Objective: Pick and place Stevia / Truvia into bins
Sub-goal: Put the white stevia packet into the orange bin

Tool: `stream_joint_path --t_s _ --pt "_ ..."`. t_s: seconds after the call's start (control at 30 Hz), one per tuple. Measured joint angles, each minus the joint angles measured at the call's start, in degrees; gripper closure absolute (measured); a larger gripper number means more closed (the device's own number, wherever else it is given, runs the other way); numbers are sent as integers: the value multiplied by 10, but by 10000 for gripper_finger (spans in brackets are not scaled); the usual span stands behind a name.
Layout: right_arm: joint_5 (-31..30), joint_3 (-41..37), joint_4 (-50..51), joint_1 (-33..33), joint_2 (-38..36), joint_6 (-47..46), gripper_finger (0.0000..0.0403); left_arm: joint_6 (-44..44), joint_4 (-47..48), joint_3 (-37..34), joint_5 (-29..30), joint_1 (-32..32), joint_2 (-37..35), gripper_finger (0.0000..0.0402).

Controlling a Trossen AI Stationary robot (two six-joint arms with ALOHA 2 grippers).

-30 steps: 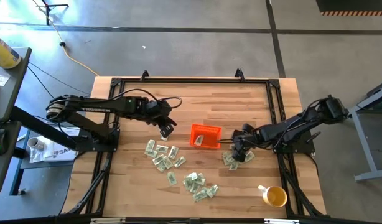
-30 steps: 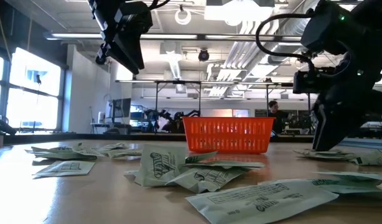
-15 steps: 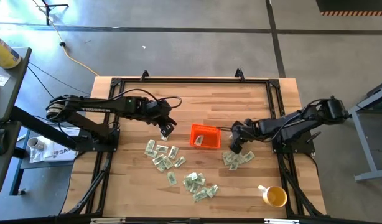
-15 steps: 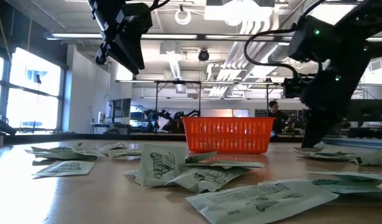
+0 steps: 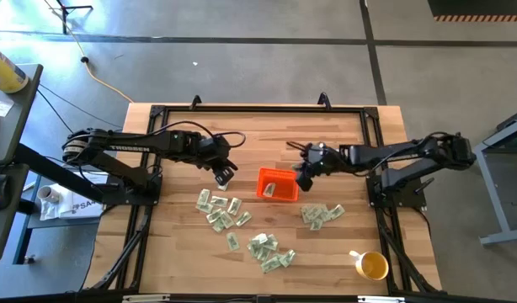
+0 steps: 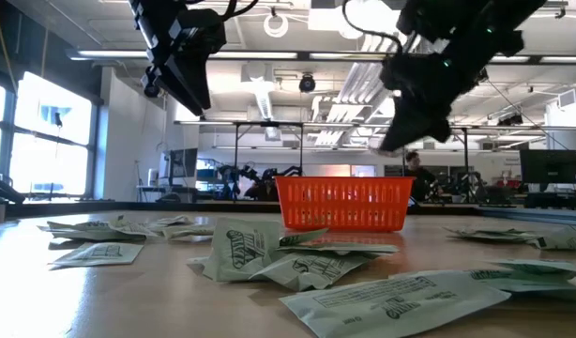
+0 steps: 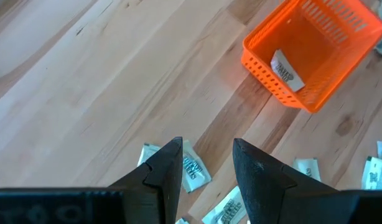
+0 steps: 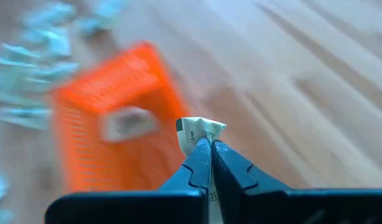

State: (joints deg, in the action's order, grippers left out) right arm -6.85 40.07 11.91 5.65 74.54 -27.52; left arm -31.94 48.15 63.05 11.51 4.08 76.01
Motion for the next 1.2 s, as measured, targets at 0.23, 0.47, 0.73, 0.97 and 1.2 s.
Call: stream_joint_path --t_s 0.23,0.47,0.73,0.97,1.2 --pt "116 34 -41 16 90 25 399 -13 31 0 4 0 0 227" --pt "124 85 -69 -4 164 43 395 -26 77 0 17 0 0 227" --pt "100 118 -31 -5 173 66 290 -56 123 0 44 0 0 227" --pt "29 137 36 -10 156 79 152 -88 110 -22 47 0 0 227" --pt "-46 143 111 3 91 86 122 -102 -32 -147 -15 8 1 227"
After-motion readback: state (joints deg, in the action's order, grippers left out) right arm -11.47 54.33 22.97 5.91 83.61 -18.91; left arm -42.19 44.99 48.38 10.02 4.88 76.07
